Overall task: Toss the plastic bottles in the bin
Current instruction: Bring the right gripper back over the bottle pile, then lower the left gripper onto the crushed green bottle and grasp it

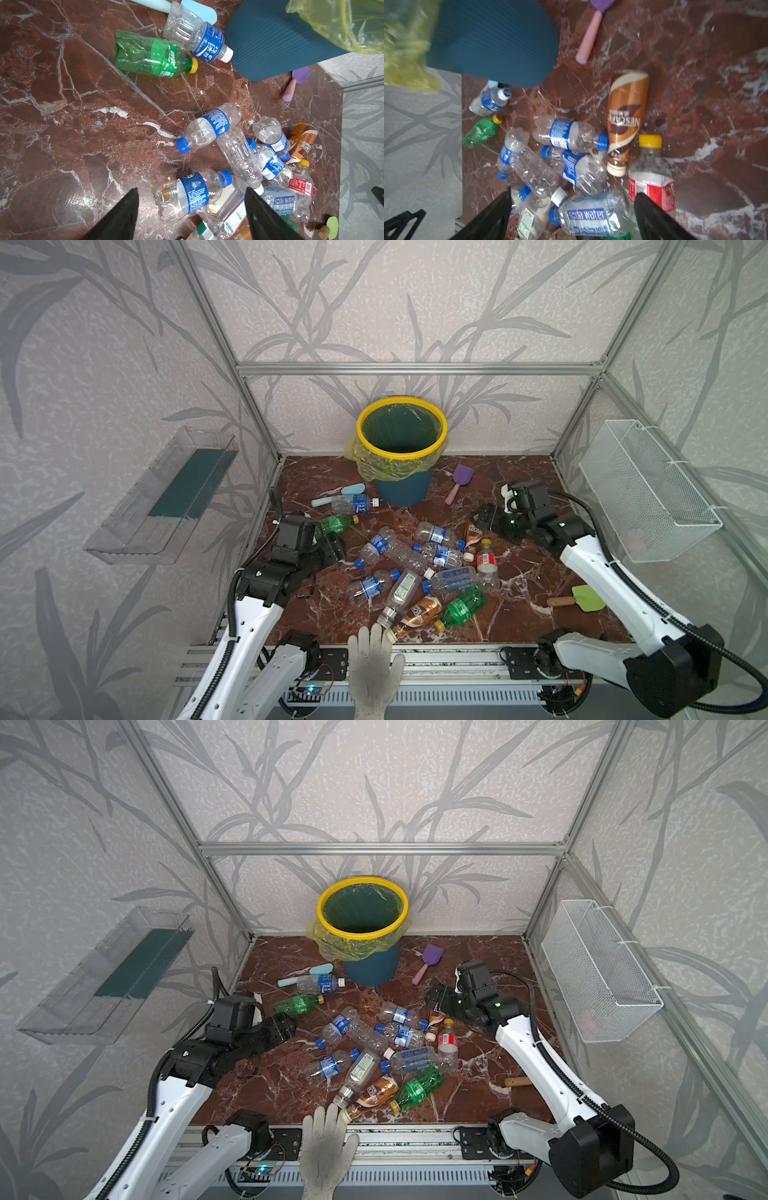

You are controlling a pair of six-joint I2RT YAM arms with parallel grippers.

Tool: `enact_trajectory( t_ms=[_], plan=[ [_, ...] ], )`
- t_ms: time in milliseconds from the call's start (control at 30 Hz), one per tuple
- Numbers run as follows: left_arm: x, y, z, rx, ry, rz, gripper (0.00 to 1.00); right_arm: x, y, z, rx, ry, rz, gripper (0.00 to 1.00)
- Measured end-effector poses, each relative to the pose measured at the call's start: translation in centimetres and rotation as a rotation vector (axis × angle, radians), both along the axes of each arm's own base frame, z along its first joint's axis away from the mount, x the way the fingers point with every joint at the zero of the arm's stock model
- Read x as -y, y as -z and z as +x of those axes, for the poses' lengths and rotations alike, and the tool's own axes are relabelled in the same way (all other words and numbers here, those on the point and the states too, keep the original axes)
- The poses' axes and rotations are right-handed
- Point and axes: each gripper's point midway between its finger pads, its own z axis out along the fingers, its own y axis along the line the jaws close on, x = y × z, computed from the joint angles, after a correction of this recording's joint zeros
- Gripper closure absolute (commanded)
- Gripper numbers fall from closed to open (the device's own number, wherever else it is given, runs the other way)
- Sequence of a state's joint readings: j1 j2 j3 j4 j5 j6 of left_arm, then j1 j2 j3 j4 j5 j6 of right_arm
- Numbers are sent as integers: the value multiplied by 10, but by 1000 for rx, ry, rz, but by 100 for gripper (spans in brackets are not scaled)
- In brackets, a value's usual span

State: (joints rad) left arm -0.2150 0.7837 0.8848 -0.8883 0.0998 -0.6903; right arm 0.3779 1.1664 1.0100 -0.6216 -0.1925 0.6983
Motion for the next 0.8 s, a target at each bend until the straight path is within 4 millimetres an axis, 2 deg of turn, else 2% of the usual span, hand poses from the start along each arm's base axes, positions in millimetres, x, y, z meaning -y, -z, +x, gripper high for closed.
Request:
enact_trajectory(
  t_ms=[133, 367, 567, 800],
  plan=[
    [-1, 14, -4, -32, -9, -3, 20, -4, 14, -28, -16, -26, 12, 8],
    [0, 31, -6, -70, -23, -13, 20, -3, 40, -51, -53, -22, 16, 8],
    [-5, 29, 0, -46, -45, 10, 19, -6, 54, -58, -77, -23, 15, 8],
    [-18, 36, 23, -83, -143, 58, 15, -7, 57, -56, -71, -14, 26, 8]
  ],
)
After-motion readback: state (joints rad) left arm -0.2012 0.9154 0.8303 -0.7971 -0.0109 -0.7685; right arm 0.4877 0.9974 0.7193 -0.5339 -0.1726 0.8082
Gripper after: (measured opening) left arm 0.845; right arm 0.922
